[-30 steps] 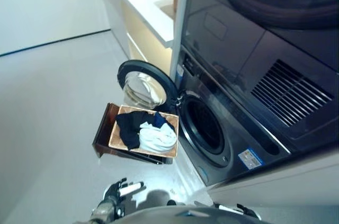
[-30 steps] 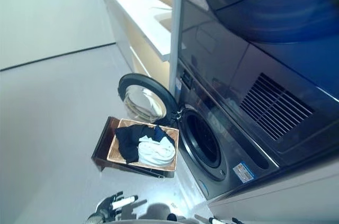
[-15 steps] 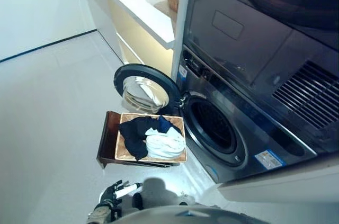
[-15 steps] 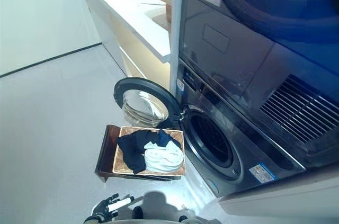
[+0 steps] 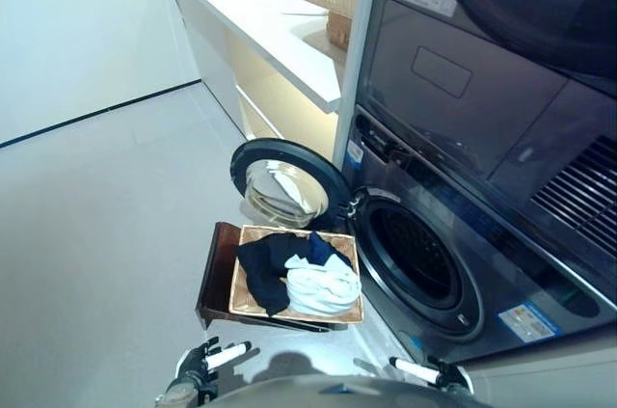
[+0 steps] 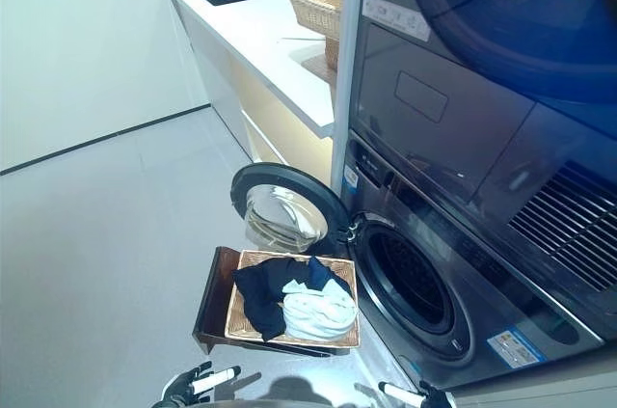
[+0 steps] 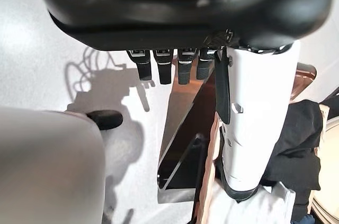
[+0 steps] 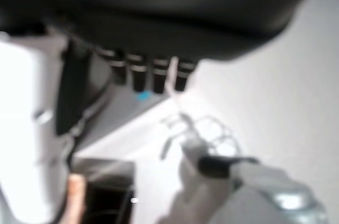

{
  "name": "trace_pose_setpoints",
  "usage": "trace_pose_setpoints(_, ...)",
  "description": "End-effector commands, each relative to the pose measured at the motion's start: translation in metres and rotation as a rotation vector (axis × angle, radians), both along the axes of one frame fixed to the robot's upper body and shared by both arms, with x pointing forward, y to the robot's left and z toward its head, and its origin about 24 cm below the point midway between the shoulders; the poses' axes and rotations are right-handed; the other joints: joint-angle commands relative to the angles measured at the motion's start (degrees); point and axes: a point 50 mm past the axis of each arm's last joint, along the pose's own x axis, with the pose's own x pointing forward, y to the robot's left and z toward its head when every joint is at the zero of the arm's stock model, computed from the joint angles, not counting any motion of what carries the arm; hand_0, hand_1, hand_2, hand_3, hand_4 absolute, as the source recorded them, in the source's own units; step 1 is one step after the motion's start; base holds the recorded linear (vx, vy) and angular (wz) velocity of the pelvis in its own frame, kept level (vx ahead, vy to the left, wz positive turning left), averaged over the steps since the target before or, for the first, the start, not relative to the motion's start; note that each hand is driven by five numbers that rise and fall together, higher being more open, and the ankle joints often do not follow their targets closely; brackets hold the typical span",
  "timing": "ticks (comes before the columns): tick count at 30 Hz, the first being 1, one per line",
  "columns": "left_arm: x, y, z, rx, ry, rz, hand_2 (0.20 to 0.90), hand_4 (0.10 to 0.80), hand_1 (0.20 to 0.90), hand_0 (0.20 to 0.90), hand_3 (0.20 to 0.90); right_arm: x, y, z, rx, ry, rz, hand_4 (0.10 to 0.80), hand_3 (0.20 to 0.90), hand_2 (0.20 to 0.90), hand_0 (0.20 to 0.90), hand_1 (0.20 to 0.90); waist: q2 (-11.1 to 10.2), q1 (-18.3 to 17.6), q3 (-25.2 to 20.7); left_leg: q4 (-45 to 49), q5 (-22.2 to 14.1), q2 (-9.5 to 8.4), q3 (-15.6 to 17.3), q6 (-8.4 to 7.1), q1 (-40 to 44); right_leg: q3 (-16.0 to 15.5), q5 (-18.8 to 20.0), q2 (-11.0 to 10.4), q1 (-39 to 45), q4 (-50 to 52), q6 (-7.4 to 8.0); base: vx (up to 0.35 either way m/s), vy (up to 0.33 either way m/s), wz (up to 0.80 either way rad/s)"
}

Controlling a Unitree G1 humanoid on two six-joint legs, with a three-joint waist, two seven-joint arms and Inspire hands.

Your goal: Pick up the clothes and place them into the washing machine

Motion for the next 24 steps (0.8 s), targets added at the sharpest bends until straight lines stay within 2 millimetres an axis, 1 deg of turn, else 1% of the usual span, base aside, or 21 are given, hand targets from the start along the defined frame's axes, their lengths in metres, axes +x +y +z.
trace_pose_setpoints(1, -0.023, 0.015, 0.000, 0.043, 0.057, 0.007, 0.900, 0.800, 0.900, 0.900, 0.900, 0.009, -0.016, 0.007, -0.055, -0.057, -0.027, 0.800, 0.900, 0.900, 0.900, 0.900, 0.1, 0.0, 0.4, 4.1, -1.2, -3.46, -2.2, 0.43, -4.3, -0.7, 17.1, -1.9, -0.5, 11.6, 0.02, 0.191, 0.291, 0.02)
trace_pose_setpoints(2, -0.020, 0.018, 0.001, 0.047, 0.048, 0.002, 0.900, 0.800, 0.900, 0.900, 0.900, 0.009, -0.018, 0.008, -0.060, -0.063, -0.039, 0.800, 0.900, 0.900, 0.900, 0.900, 1.0, -0.5, 2.1, 4.2, -2.1, -4.14, -3.1, 1.64, -2.6, -2.2, 18.6, -2.6, -2.9, 18.7, -1.32, 0.184, 0.277, 0.03)
trace_pose_setpoints(4, -0.016, 0.021, 0.002, 0.053, 0.036, 0.003, 0.900, 0.800, 0.900, 0.900, 0.900, 0.008, -0.020, 0.008, -0.070, -0.062, -0.044, 0.800, 0.900, 0.900, 0.900, 0.900, 1.8, -0.6, 3.3, 4.5, -2.8, -4.11, -3.3, 2.08, -1.2, -5.1, 17.4, -3.1, -5.3, 22.9, -2.15, 0.164, 0.200, -0.02)
trace_pose_setpoints(5, -0.015, 0.021, 0.002, 0.054, 0.031, 0.004, 0.900, 0.800, 0.900, 0.900, 0.900, 0.007, -0.020, 0.008, -0.070, -0.059, -0.042, 0.800, 0.900, 0.900, 0.900, 0.900, 2.3, -0.5, 3.6, 4.5, -3.1, -3.83, -3.4, 2.02, -0.6, -7.4, 14.9, -3.6, -6.4, 22.8, -2.64, 0.105, 0.086, -0.03)
trace_pose_setpoints(6, -0.015, 0.021, 0.002, 0.054, 0.031, 0.004, 0.900, 0.800, 0.900, 0.900, 0.900, 0.007, -0.020, 0.008, -0.070, -0.059, -0.042, 0.800, 0.900, 0.900, 0.900, 0.900, 2.2, -0.6, 3.7, 4.5, -3.1, -3.87, -3.5, 1.99, -0.5, -7.5, 14.7, -3.6, -6.3, 22.9, -2.67, 0.119, 0.042, -0.02)
trace_pose_setpoints(8, -0.013, 0.023, 0.003, 0.057, 0.019, 0.015, 0.900, 0.800, 0.900, 0.900, 0.900, 0.005, -0.019, 0.007, -0.070, -0.053, -0.036, 0.800, 0.900, 0.900, 0.900, 0.900, 2.7, -0.7, 3.9, 4.1, -3.4, -2.80, -3.9, 1.22, 0.6, -10.4, 10.0, -3.4, -7.9, 19.0, -3.20, 0.148, -0.026, 0.03)
trace_pose_setpoints(9, -0.013, 0.024, 0.004, 0.058, 0.014, 0.018, 0.900, 0.800, 0.900, 0.900, 0.900, 0.006, -0.019, 0.008, -0.071, -0.056, -0.033, 0.800, 0.900, 0.900, 0.900, 0.900, 2.7, -0.8, 4.2, 4.0, -3.6, -2.33, -4.2, 0.79, 1.0, -11.0, 8.6, -3.1, -8.0, 15.8, -3.02, 0.155, -0.092, 0.07)
trace_pose_setpoints(10, -0.010, 0.025, 0.004, 0.062, 0.004, 0.020, 0.900, 0.800, 0.900, 0.900, 0.900, 0.008, -0.019, 0.008, -0.072, -0.063, -0.026, 0.800, 0.900, 0.900, 0.900, 0.900, 2.5, -0.8, 4.6, 4.0, -3.9, -1.96, -4.4, 0.25, 1.3, -11.3, 8.1, -2.9, -8.2, 11.4, -2.70, 0.141, -0.119, 0.12)
trace_pose_setpoints(13, -0.005, 0.027, 0.006, 0.078, -0.017, 0.025, 0.900, 0.800, 0.900, 0.900, 0.900, 0.022, -0.019, 0.011, -0.081, -0.098, 0.003, 0.800, 0.900, 0.900, 0.900, 0.900, 1.1, -0.8, 5.4, 3.4, -4.6, -1.21, -5.1, -0.87, 2.6, -11.0, 11.9, -3.4, -9.4, 1.9, -0.92, 0.142, -0.181, 0.20)
trace_pose_setpoints(14, -0.008, 0.029, 0.006, 0.082, -0.017, 0.048, 0.900, 0.800, 0.900, 0.900, 0.900, 0.034, -0.017, 0.014, -0.082, -0.137, 0.022, 0.800, 0.900, 0.900, 0.900, 0.900, 0.1, -0.7, 5.5, 3.3, -4.7, -0.90, -5.2, -1.49, 3.0, -11.7, 12.5, -3.7, -8.1, 0.6, -0.23, 0.174, -0.254, 0.23)
trace_pose_setpoints(15, -0.011, 0.031, 0.006, 0.088, -0.012, 0.066, 0.900, 0.800, 0.900, 0.900, 0.900, 0.045, -0.016, 0.017, -0.085, -0.178, 0.043, 0.800, 0.900, 0.900, 0.900, 0.900, -0.4, -0.5, 5.3, 3.1, -4.5, -0.41, -5.1, -1.95, 3.1, -11.6, 12.6, -3.3, -7.7, 0.2, -0.11, 0.127, -0.190, 0.13)
trace_pose_setpoints(16, -0.011, 0.031, 0.006, 0.088, -0.012, 0.066, 0.900, 0.800, 0.900, 0.900, 0.900, 0.045, -0.016, 0.017, -0.084, -0.178, 0.043, 0.800, 0.900, 0.900, 0.900, 0.900, -0.4, -0.5, 5.3, 3.0, -4.5, -0.40, -5.1, -1.95, 3.2, -11.6, 12.6, -3.3, -7.6, 0.2, -0.11, 0.107, -0.226, 0.09)
trace_pose_setpoints(17, -0.015, 0.031, 0.006, 0.087, -0.007, 0.081, 0.900, 0.800, 0.900, 0.900, 0.900, 0.061, -0.012, 0.023, -0.086, -0.245, 0.072, 0.800, 0.900, 0.900, 0.900, 0.900, -1.0, -0.2, 4.9, 2.5, -4.5, 0.49, -5.2, -2.66, 3.3, -12.0, 12.3, -2.7, -7.2, -0.7, -0.18, 0.068, -0.150, 0.06)
trace_pose_setpoints(18, -0.015, 0.031, 0.006, 0.087, -0.007, 0.081, 0.900, 0.800, 0.900, 0.900, 0.900, 0.061, -0.012, 0.023, -0.086, -0.245, 0.072, 0.800, 0.900, 0.900, 0.900, 0.900, -1.0, -0.2, 4.9, 2.5, -4.5, 0.50, -5.2, -2.67, 3.3, -12.0, 12.3, -2.6, -7.2, -0.8, -0.19, 0.105, -0.242, 0.10)
trace_pose_setpoints(19, -0.019, 0.031, 0.005, 0.085, -0.005, 0.092, 0.900, 0.800, 0.900, 0.900, 0.900, 0.070, -0.011, 0.027, -0.085, -0.288, 0.089, 0.800, 0.900, 0.900, 0.900, 0.900, -1.4, -0.1, 4.7, 2.9, -4.8, 1.05, -5.2, -3.08, 3.1, -12.2, 11.6, -2.2, -6.8, -1.3, -0.43, 0.067, -0.178, 0.08)
trace_pose_setpoints(22, -0.022, 0.033, 0.005, 0.084, -0.006, 0.125, 0.900, 0.800, 0.900, 0.900, 0.900, 0.080, -0.009, 0.032, -0.095, -0.326, 0.130, 0.800, 0.900, 0.900, 0.900, 0.900, -1.9, 0.4, 4.7, 4.9, -4.9, 2.68, -5.9, -4.40, 2.1, -12.5, 9.8, -0.6, -6.4, -0.9, -1.62, 0.077, -0.268, 0.16)
trace_pose_setpoints(24, -0.027, 0.034, 0.005, 0.081, 0.000, 0.147, 0.900, 0.800, 0.900, 0.900, 0.900, 0.084, -0.005, 0.032, -0.089, -0.332, 0.167, 0.800, 0.900, 0.900, 0.900, 0.900, -2.2, 0.8, 4.5, 5.8, -4.5, 4.16, -6.5, -5.15, 2.2, -12.6, 8.3, 0.9, -6.1, -0.5, -2.75, 0.100, -0.282, 0.10)
